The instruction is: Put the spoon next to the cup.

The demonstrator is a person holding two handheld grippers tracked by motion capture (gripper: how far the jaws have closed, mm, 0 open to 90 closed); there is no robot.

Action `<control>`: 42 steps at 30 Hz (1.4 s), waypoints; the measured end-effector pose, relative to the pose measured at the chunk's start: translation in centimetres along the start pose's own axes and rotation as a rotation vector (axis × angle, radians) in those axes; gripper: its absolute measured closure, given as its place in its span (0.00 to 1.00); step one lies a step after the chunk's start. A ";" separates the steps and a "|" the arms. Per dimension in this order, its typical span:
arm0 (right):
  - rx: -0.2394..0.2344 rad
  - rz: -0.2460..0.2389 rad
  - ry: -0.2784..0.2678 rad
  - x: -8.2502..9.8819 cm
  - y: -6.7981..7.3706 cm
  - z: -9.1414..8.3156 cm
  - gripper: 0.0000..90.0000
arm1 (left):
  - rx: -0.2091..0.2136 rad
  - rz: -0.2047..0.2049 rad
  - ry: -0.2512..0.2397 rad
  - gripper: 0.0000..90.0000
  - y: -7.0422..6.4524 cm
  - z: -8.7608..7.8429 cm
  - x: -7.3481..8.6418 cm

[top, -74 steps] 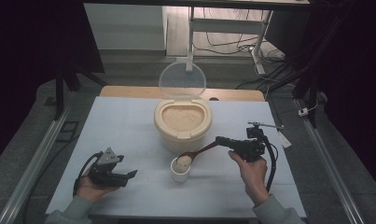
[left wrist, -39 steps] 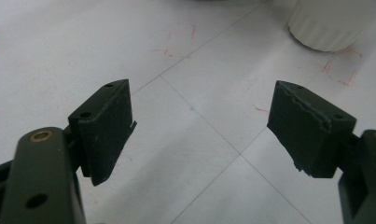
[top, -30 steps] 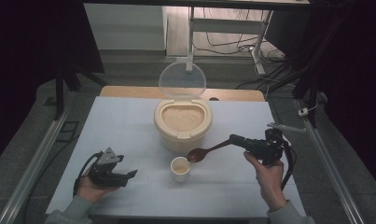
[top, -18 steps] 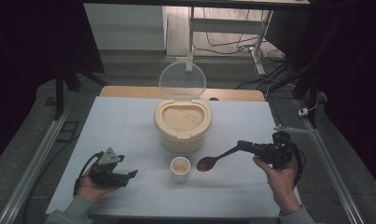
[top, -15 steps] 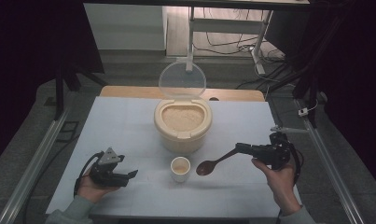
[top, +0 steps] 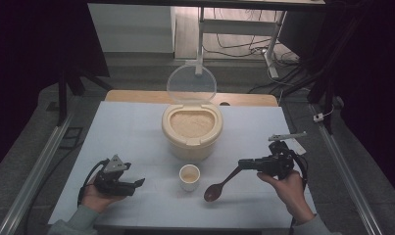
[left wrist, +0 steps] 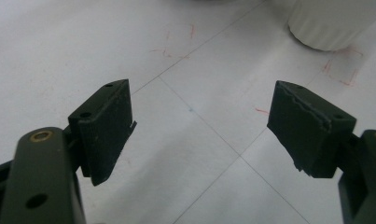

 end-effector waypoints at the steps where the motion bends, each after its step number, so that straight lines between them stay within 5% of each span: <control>1: -0.004 -0.004 0.011 -0.1 0.0 0.3 0.93 | 0.000 0.000 0.000 0.24 0.0 0.0 0.0; 10: -0.050 -0.029 0.113 -1.0 0.1 2.7 0.92 | -0.001 0.003 0.000 0.24 0.1 0.0 0.0; 21: -0.031 -0.033 0.183 -2.1 -0.6 5.7 0.91 | -0.001 0.006 0.004 0.24 0.0 0.1 0.0; 33: 0.060 -0.048 0.121 -2.4 -2.5 7.9 0.81 | -0.001 0.007 0.004 0.24 0.0 0.1 0.0; 42: 0.090 -0.001 0.072 -2.0 -4.2 9.4 0.78 | -0.002 0.010 0.006 0.24 0.0 0.1 -0.1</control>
Point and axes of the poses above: each handheld gripper's, and its own axes: z roughly forward along the jaws, x roughly out of its underside, y roughly to its left, the point moved 1 cm from there along z, roughly forward along the jaws, and after that the axes turned 9 degrees about z, right-handed, at the moved point
